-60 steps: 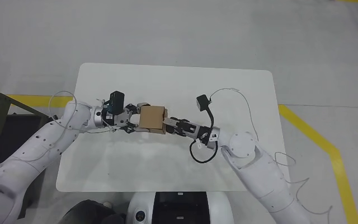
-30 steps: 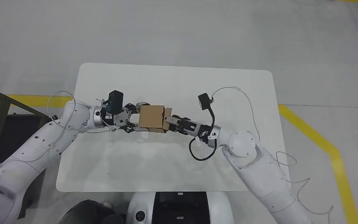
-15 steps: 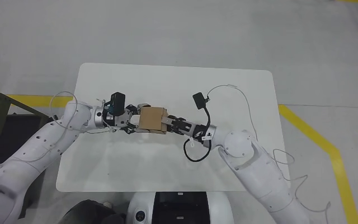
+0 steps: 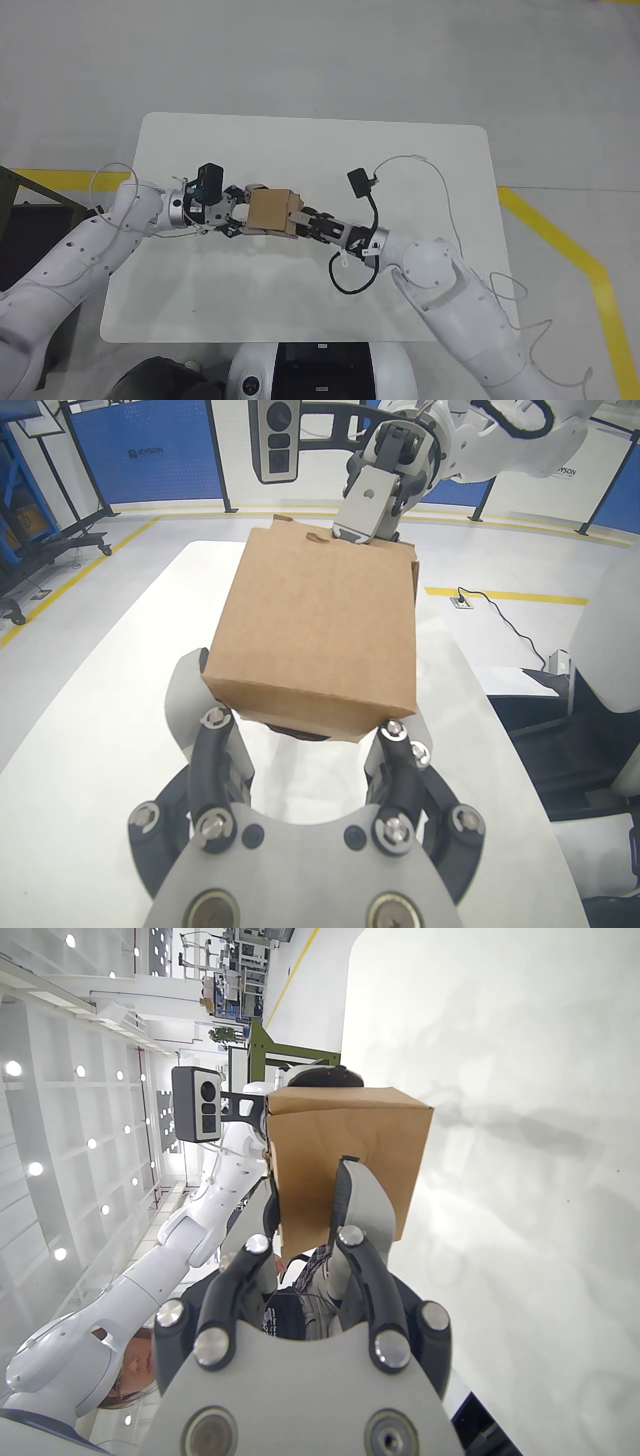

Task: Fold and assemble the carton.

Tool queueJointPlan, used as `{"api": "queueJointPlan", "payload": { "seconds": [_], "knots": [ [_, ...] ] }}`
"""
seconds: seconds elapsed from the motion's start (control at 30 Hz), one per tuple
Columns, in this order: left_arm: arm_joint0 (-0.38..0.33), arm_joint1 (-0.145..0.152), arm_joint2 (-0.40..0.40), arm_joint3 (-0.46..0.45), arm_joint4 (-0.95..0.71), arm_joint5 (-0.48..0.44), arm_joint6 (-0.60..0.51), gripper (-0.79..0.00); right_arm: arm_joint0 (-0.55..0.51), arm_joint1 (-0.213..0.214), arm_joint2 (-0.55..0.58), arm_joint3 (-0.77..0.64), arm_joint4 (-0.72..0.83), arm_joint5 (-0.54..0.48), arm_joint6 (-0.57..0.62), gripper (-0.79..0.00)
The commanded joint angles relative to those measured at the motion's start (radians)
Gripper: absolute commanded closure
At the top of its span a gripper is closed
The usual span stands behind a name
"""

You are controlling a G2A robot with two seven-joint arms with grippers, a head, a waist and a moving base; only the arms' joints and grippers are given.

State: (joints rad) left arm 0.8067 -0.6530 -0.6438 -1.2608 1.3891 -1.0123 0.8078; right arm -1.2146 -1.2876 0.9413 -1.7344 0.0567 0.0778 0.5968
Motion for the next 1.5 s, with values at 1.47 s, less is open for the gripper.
{"api": "queueJointPlan", "payload": {
  "seconds": [1.47],
  "knots": [
    [-0.025, -0.014, 0.034, 0.037, -0.006, 0.000, 0.000, -0.086, -0.014, -0.011, 0.002, -0.056, -0.075, 0.025, -0.096, -0.179]
  ]
}}
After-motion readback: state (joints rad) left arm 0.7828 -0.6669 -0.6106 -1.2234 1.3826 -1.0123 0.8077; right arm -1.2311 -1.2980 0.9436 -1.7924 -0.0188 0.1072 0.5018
